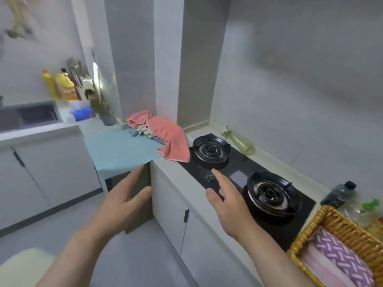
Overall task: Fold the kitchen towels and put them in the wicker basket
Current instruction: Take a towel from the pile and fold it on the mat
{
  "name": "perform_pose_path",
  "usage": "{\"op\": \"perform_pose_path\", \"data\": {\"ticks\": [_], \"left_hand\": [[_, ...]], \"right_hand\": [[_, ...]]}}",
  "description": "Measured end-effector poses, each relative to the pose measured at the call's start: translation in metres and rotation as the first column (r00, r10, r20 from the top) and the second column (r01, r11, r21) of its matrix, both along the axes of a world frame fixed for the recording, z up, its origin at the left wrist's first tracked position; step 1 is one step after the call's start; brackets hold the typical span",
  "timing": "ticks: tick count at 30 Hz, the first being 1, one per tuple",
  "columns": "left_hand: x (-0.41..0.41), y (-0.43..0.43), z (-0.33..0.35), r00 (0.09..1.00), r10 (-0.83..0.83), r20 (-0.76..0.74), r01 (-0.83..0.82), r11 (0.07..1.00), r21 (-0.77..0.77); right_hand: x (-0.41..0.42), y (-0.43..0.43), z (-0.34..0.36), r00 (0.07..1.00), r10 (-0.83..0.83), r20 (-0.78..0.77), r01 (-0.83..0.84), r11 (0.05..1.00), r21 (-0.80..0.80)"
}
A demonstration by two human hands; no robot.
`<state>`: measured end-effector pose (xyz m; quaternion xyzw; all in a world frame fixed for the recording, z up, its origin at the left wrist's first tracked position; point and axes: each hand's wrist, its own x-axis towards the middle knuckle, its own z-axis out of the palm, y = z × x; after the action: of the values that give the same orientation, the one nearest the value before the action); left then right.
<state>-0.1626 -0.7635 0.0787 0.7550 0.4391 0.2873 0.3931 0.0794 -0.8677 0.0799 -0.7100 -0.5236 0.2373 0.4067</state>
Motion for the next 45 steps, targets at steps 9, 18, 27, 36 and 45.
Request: {"op": "perform_pose_path", "data": {"ticks": [9, 18, 27, 36, 45], "left_hand": [[-0.081, 0.037, -0.01, 0.997, 0.074, -0.012, -0.074, 0.997, 0.002], [-0.07, 0.109, -0.028, 0.998, 0.059, -0.009, -0.059, 0.998, -0.038], [-0.041, 0.26, -0.048, 0.995, 0.089, -0.051, -0.094, 0.988, -0.121], [0.011, 0.424, -0.072, 0.991, 0.05, -0.121, -0.074, 0.977, -0.2], [0.04, 0.505, -0.075, 0.99, -0.041, -0.132, 0.012, 0.976, -0.216]], "right_hand": [[-0.073, 0.052, -0.005, 0.998, 0.066, -0.012, -0.066, 0.998, -0.018], [-0.074, 0.147, -0.032, 0.995, 0.078, -0.059, -0.082, 0.994, -0.078], [-0.043, 0.312, -0.063, 0.992, 0.066, -0.109, -0.083, 0.983, -0.162], [0.008, 0.45, -0.093, 0.986, 0.005, -0.169, -0.047, 0.969, -0.244], [0.025, 0.526, -0.1, 0.905, -0.083, -0.416, -0.021, 0.971, -0.238]]}}
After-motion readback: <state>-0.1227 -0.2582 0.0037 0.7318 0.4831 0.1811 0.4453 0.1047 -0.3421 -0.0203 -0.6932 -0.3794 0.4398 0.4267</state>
